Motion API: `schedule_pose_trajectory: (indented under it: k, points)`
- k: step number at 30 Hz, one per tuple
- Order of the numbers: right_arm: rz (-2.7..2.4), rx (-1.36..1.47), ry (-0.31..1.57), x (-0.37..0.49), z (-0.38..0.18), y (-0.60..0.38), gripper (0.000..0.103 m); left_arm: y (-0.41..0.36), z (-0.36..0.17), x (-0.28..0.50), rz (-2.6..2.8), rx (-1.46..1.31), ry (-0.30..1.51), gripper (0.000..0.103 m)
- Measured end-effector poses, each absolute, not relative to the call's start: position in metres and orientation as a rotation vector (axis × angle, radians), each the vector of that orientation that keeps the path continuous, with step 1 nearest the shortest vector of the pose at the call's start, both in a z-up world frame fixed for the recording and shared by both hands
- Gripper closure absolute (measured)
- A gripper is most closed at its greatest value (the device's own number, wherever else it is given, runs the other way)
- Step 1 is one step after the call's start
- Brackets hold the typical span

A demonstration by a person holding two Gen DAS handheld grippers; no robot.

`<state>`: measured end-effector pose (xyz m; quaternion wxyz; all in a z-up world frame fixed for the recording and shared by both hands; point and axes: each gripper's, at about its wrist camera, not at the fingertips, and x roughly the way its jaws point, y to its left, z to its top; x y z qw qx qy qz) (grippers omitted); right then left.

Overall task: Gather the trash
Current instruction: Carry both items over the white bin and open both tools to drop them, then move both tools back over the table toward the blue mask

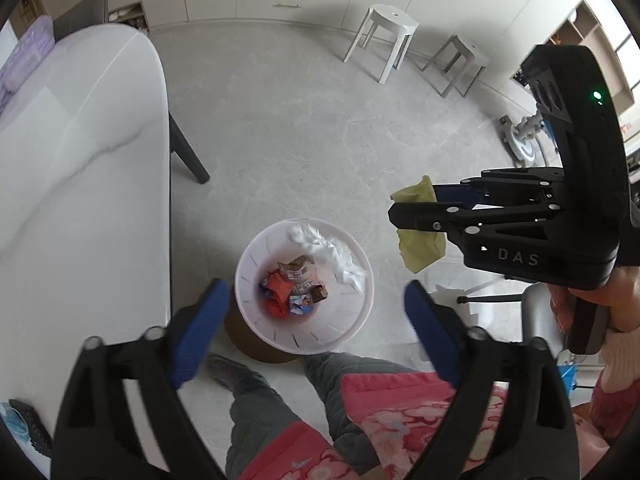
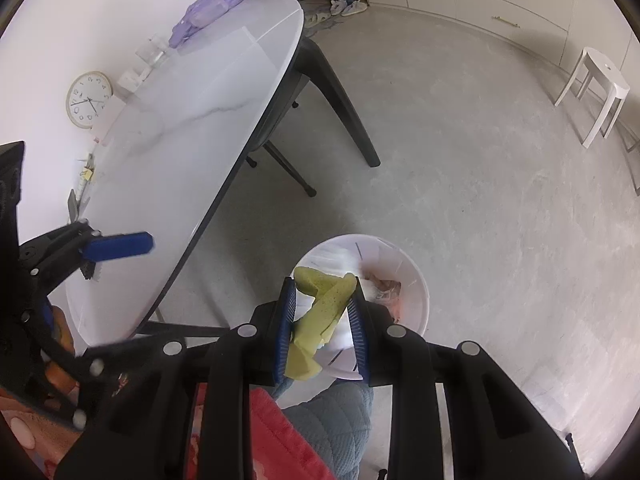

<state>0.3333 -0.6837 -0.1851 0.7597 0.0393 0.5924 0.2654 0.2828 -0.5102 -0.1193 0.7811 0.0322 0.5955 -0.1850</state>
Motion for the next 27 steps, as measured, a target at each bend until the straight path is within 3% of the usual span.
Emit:
schedule_pose_trajectory:
  k: [6, 10, 13, 27]
  points:
    - [0.597, 0.066, 1.313, 0.333, -0.192, -0.676, 0.071, -0.511, -0.11, 0.277, -0.379, 0.091, 1.252, 0.008]
    - [0.594, 0.023, 1.32, 0.332, -0.193, -0.664, 0.018, -0.502, -0.106, 0.275, -0.342, 0.066, 1.251, 0.008]
    - [0.551, 0.017, 1.334, 0.332, -0.195, -0.661, 0.006, -0.489, -0.104, 0.276, -0.321, 0.032, 1.25, 0.008]
    - [0.556, -0.038, 1.339, 0.341, -0.19, -0.635, 0.005, -0.445, -0.093, 0.265, -0.207, -0.045, 1.215, 0.008]
